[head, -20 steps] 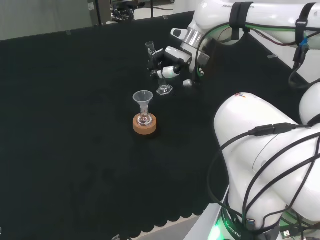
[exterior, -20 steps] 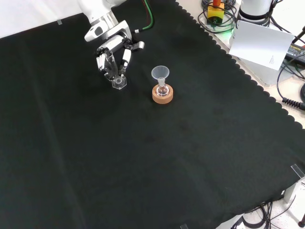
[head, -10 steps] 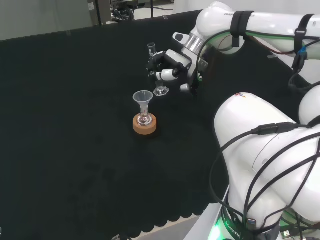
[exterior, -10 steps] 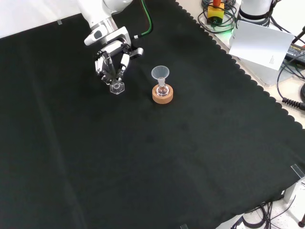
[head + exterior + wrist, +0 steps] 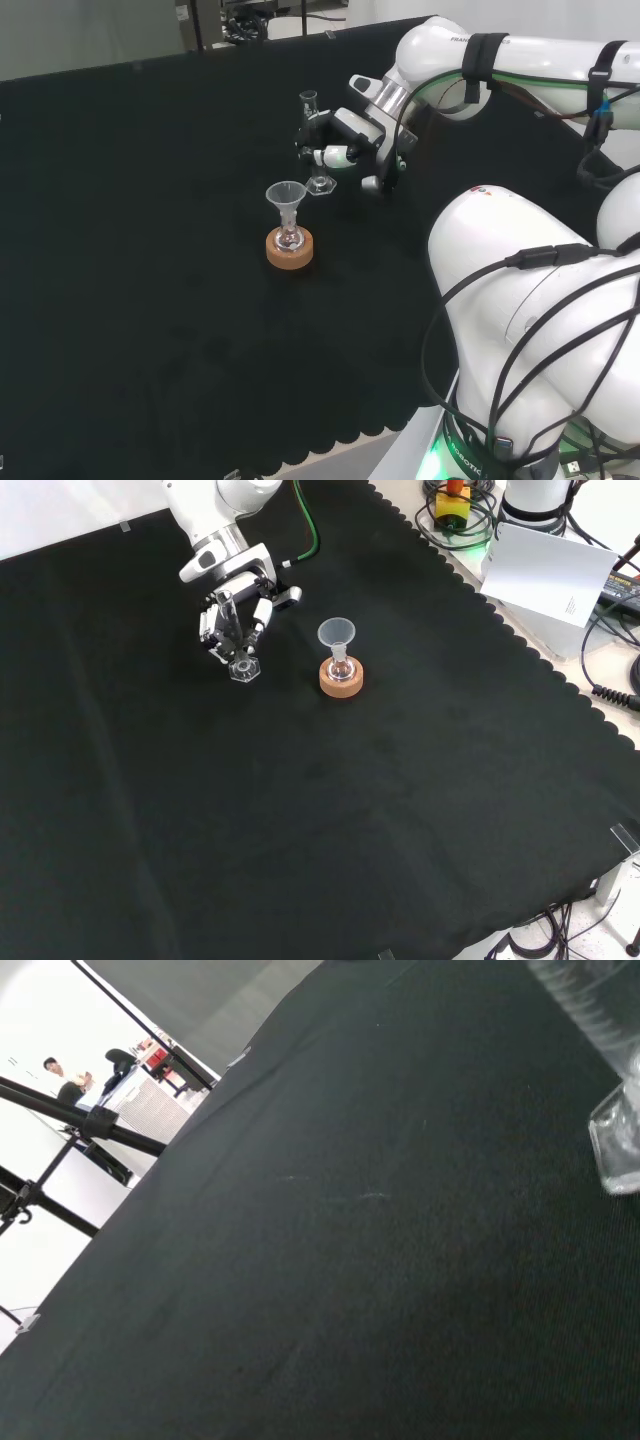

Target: Put the graduated cylinder back on the table.

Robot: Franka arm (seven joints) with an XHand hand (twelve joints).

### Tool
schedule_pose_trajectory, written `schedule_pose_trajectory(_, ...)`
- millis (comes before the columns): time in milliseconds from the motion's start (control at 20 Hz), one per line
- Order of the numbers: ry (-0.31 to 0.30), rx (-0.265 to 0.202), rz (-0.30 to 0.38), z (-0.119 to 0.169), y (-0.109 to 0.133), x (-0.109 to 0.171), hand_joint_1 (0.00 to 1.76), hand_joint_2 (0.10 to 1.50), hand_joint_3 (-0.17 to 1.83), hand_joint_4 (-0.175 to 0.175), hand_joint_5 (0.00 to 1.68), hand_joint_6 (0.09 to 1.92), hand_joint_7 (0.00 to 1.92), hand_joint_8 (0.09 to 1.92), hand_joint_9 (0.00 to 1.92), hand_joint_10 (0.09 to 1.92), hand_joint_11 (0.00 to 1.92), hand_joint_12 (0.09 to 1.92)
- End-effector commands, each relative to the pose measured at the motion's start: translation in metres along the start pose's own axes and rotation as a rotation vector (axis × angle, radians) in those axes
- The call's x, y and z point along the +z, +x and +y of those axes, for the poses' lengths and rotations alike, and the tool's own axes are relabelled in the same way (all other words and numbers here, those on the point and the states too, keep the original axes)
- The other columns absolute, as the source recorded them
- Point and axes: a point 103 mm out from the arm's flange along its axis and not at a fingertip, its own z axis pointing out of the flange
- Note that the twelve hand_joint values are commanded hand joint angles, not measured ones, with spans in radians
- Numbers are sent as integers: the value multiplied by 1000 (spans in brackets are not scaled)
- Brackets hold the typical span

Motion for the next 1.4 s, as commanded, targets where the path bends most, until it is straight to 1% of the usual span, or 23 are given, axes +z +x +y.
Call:
schedule_pose_trajectory(50, -3, 9, -7, -7, -3, 0, 1152, 1148, -27, -23, 631, 790, 464, 668, 988, 87, 642, 1130)
schedule_pose_trajectory(200, -5, 13, -9, -11, -3, -1, 1125, 1131, -59, -19, 586, 714, 437, 652, 938, 87, 560, 1181)
schedule_pose_trajectory(450, -3, 30, -8, -12, -1, -5, 1075, 1132, -149, -21, 547, 662, 426, 636, 896, 87, 475, 1240)
schedule_pose_trajectory(550, 0, 38, -5, -11, 0, -7, 1042, 1110, -169, -32, 482, 618, 402, 628, 867, 87, 421, 1263)
schedule_pose_trajectory(700, -10, 55, 9, -10, -2, -14, 1000, 1062, -175, -49, 388, 484, 344, 637, 820, 87, 335, 1307)
schedule_pose_trajectory(950, -18, 77, 7, -13, -1, -28, 922, 991, -175, -66, 325, 285, 178, 655, 662, 87, 187, 1366)
schedule_pose_trajectory(1100, -19, 111, -22, -15, 3, -41, 890, 959, -175, -68, 311, 196, 92, 666, 578, 87, 112, 1398)
schedule_pose_trajectory(1250, -46, 130, -64, -22, 11, -60, 867, 933, -175, -68, 300, 134, 43, 672, 515, 87, 49, 1414)
schedule_pose_trajectory(1400, -75, 150, -102, -31, 24, -80, 858, 925, -175, -69, 294, 115, 27, 672, 496, 87, 27, 1415)
